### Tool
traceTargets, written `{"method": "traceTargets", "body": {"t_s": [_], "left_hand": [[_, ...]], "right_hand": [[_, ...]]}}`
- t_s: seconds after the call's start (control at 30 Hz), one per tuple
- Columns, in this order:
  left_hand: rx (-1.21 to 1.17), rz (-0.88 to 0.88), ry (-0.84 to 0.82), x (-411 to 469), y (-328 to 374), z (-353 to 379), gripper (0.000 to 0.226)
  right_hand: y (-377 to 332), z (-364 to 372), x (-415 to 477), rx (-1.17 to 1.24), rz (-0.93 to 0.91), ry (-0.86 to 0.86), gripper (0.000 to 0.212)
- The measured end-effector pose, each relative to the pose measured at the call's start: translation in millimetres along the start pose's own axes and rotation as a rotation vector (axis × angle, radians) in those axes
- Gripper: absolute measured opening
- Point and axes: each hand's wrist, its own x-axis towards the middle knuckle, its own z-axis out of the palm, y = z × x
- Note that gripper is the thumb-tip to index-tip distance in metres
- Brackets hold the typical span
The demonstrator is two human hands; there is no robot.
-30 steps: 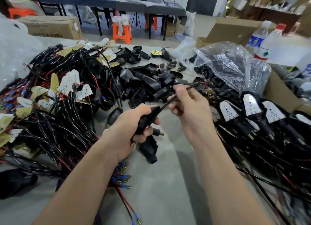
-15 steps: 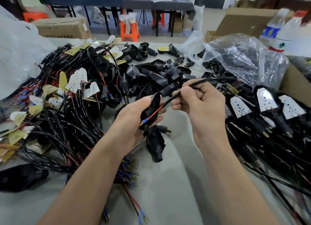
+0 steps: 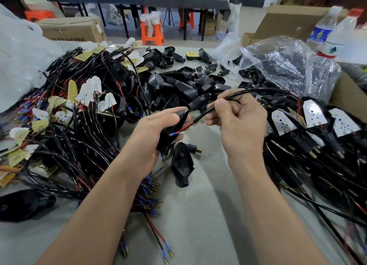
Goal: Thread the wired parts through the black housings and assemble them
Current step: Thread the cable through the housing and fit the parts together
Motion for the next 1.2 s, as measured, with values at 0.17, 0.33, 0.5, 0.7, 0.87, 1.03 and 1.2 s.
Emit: {"method": "traceTargets", "body": {"t_s": [0.17,0.33,0.5,0.7,0.87,1.03,1.2], "left_hand": [[0.004,0.014,-0.02,-2.4,1.5,1.9,0.031],[0.011,0.034,0.008,-3.9,1.4,3.6,0.027],[-0.033,0.049,0.105,-3.5,3.1,5.0,0.024],[-0.113,-0.013,0.057,-5.9,5.0,10.8,0.02],[-0.145,-0.151,-0.082,-12.4,10.1,12.1,0.04],[-0.256,-0.245,-0.147,-14.5,14.5,8.9,0.044],[-0.098,-0.228,0.081,-10.5,8.2,12.4,0.043]], "right_hand": [[2.9,1.5,-1.6,-0.034,0.008,-0.018,0.016],[2.0,4.7,-3.7,0.021,0.03,-0.086,0.016],[-1.2,1.5,-2.7,0.121,0.129,-0.129,0.018],[3.4,6.6,-7.9,0.068,0.185,-0.173,0.011],[7.7,7.4,-10.5,-0.125,0.144,-0.184,0.01],[1.9,2.6,-8.2,-0.003,0.179,-0.324,0.017],[7.6,2.7,-10.9,-0.15,0.195,-0.242,0.019]]}}
